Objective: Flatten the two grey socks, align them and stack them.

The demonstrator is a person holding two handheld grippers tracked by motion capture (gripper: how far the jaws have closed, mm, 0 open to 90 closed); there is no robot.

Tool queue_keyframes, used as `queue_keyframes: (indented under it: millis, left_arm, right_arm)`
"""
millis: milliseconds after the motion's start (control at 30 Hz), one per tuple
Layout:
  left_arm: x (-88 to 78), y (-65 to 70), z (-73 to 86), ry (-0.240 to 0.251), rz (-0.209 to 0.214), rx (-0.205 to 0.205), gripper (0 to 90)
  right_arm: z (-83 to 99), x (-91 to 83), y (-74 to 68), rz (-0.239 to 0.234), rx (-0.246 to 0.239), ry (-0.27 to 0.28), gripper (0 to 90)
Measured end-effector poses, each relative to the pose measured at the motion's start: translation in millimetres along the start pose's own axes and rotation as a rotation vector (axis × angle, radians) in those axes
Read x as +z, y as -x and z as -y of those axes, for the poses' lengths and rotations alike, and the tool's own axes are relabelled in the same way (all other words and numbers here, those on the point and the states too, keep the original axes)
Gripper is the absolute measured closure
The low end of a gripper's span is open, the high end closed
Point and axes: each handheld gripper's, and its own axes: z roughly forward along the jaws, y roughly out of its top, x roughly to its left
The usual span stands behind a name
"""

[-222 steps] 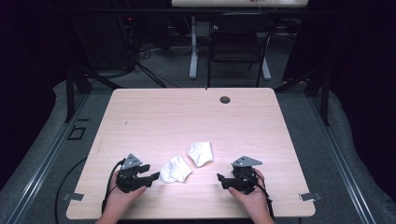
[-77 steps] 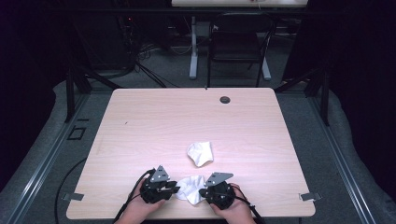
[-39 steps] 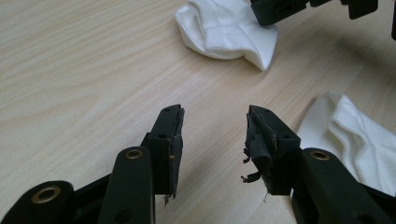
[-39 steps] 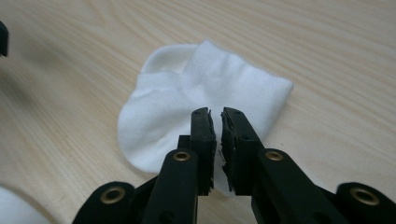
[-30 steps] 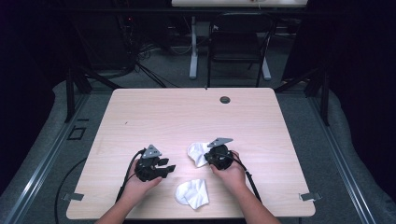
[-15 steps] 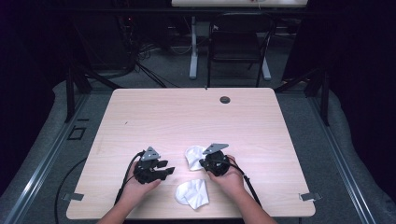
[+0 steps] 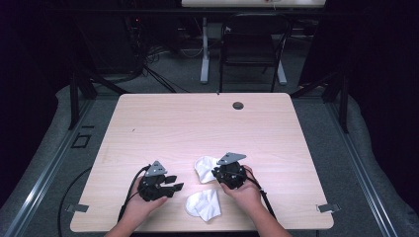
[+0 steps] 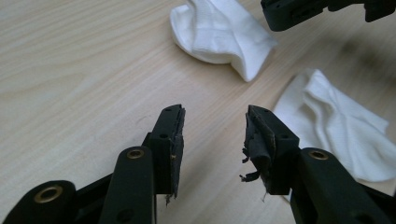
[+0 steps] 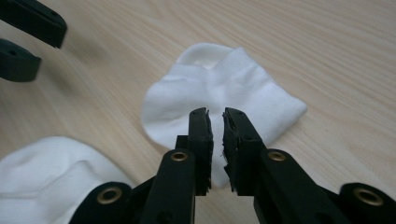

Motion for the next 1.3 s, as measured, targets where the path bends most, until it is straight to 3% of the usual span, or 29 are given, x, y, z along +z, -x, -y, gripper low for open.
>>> queue_keyframes:
  millis: [133, 167, 367, 467, 533, 667, 867, 967, 1167, 1300]
  left_arm:
    - [-3.7, 7.1, 3.7, -0.009, -0.004, 0.034, 57.6]
    - [-4.0, 8.8, 4.9, -0.013, -0.005, 0.026, 57.8]
    - [-4.1, 17.0, 11.0, -0.023, -0.007, 0.032, 58.2]
    - [-2.6, 21.9, 15.2, -0.024, 0.0, 0.03, 57.9]
    - [0.2, 24.0, 16.6, -0.028, 0.003, 0.031, 57.6]
    - [3.7, 28.0, 17.5, -0.041, 0.012, 0.058, 57.7]
    - [6.6, 31.8, 20.2, -0.039, 0.031, 0.055, 62.2]
    - [10.7, 34.4, 21.1, -0.049, 0.043, 0.06, 63.8]
    - [18.0, 38.0, 22.7, -0.088, 0.039, 0.092, 67.3]
    - [19.9, 37.7, 23.1, -0.095, 0.038, 0.091, 70.9]
  right_arm:
    - [0.4, -16.6, -17.3, -0.024, -0.005, 0.036, 77.4]
    - [1.1, -19.9, -21.9, -0.03, -0.005, 0.041, 77.3]
    - [10.4, -29.7, -48.8, -0.047, -0.023, 0.023, 74.0]
    - [14.1, -29.3, -54.5, -0.067, -0.009, 0.014, 73.7]
    - [21.3, -26.9, -65.3, -0.081, -0.028, -0.008, 72.8]
    - [23.9, -26.3, -72.9, -0.106, -0.036, -0.018, 70.9]
    - [30.2, -22.7, -83.9, -0.155, -0.037, -0.028, 71.5]
    - [32.4, -21.3, -85.7, -0.172, -0.016, -0.033, 71.1]
    - [34.0, -15.1, -91.5, -0.169, -0.027, -0.041, 66.7]
    - [35.5, -8.4, -93.5, -0.148, -0.039, -0.049, 66.7]
